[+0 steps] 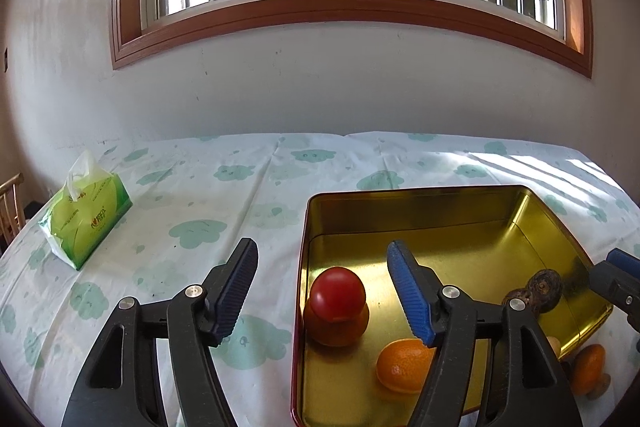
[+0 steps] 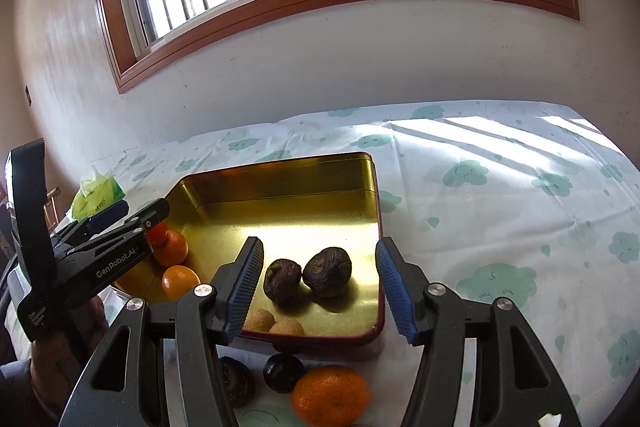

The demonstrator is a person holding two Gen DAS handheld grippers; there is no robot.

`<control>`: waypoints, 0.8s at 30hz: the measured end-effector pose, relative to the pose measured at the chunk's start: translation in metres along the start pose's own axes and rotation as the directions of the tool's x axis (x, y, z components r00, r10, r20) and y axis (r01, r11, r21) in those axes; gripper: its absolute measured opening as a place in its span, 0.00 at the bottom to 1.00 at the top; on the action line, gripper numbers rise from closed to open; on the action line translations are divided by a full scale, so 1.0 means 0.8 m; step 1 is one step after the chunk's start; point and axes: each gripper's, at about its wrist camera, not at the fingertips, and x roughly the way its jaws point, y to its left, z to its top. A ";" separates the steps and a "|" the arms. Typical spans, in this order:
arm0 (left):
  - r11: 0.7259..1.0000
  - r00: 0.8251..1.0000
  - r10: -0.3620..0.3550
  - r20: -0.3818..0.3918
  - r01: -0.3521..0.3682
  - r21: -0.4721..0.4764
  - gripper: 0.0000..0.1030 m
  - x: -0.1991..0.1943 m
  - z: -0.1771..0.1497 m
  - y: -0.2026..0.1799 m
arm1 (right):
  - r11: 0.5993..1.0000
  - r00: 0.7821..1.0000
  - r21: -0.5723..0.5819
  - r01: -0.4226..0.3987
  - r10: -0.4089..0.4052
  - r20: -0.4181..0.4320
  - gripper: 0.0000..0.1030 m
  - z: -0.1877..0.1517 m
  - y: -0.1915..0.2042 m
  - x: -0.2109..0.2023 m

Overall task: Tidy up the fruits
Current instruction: 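Withdraw both open tools from the tin toward the remaining fruit, then close left tool on a bumpy dark brown fruit while right tool grips the small brown fruit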

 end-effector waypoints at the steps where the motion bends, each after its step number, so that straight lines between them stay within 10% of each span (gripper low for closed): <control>1: 1.000 1.000 0.000 0.002 0.000 0.001 0.66 -0.004 0.000 0.000 | 1.000 1.000 -0.001 0.005 -0.005 0.000 0.54 -0.003 -0.005 -0.007; 24: 0.971 0.960 -0.235 -0.154 0.239 0.006 0.66 -0.111 -0.092 -0.019 | 0.987 0.967 -0.133 -0.092 0.057 -0.248 0.54 -0.076 -0.016 -0.027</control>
